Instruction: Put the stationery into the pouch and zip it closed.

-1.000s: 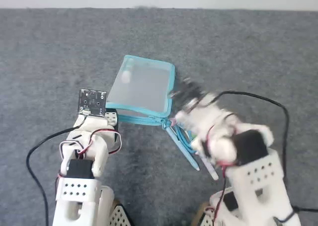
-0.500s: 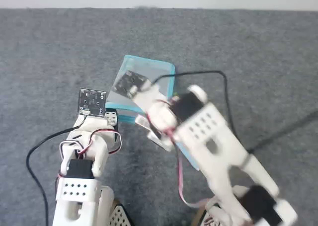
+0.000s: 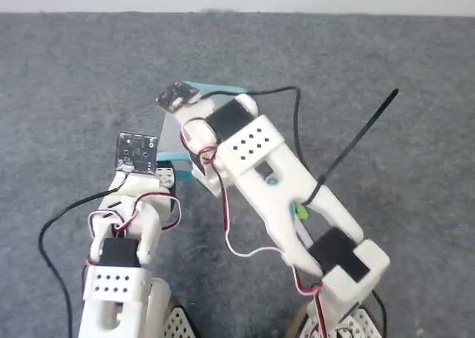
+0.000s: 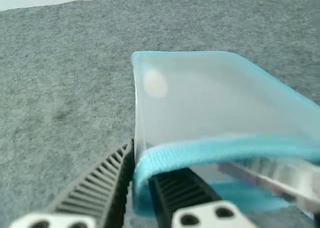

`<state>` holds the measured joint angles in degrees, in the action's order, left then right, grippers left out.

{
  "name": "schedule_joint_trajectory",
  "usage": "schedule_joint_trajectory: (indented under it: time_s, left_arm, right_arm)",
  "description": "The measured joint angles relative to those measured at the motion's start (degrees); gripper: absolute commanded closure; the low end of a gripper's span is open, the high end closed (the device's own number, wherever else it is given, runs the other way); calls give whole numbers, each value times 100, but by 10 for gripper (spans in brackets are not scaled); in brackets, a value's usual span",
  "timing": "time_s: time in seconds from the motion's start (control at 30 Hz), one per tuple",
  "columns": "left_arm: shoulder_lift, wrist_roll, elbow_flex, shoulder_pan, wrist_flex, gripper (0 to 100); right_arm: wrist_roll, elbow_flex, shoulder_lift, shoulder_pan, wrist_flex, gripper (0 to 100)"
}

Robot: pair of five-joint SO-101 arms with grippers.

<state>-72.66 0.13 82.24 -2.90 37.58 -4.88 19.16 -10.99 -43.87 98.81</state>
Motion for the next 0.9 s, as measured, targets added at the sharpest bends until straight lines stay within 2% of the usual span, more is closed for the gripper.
schedule_joint_trajectory:
  time_s: [0.2, 0.43, 0.7, 0.9]
  left_arm:
    - [0, 0, 0, 589, 0, 989]
    - [0, -9, 0, 791, 0, 989]
    - [0, -9, 0, 387, -9, 989]
    - [0, -9, 0, 255, 0, 989]
  right_arm:
    - [246, 440, -53, 105, 0, 980]
    - [237, 466, -53, 123, 0, 771]
    - [-35, 475, 18, 527, 132, 764]
    - [-185, 123, 1160, 1169, 185, 764]
